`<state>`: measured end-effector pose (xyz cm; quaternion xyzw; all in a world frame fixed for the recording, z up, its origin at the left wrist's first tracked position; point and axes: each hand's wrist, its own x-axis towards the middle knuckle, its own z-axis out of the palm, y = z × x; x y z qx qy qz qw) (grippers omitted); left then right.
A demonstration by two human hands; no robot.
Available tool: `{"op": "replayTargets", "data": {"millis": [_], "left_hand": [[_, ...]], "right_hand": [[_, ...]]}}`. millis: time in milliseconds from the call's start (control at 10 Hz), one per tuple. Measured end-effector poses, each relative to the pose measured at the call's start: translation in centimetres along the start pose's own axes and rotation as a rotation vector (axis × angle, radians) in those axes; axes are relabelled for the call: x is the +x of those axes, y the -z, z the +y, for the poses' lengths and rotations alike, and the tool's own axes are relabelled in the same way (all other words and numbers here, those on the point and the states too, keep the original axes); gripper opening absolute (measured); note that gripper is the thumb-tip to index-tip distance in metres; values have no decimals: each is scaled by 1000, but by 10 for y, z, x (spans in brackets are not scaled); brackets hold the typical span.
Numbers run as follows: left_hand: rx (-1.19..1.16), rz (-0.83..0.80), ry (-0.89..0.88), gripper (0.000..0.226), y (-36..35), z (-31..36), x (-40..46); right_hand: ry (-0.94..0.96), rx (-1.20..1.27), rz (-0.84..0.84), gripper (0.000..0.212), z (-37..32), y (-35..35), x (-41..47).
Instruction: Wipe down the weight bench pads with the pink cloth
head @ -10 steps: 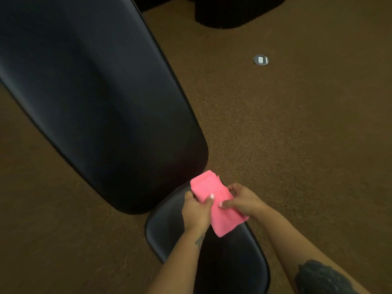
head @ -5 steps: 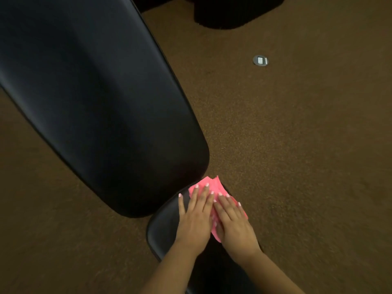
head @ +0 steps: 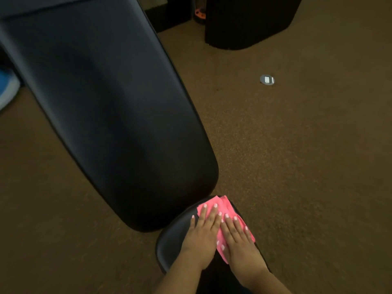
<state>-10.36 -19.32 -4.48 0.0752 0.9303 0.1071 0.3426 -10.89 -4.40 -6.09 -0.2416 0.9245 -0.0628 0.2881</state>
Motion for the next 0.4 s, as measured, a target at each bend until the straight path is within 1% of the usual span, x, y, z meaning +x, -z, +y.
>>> {"op": "replayTargets", "data": {"millis": [100,200,300,400], "left_hand": [[25,-32,13,69,4,1,-5],[-18,-35,54,62,23,8,-10],[-81,-3,134,62,48,7,-17],[-191,-10,221,63,67,7,-28]], "right_hand": [[-8,-73,140,58,-8,9,3],[-19,-4,22,49,-7,21,7],[22,18,-85,48,-8,48,16],[120,-46,-148,53,-13,81,29]]}}
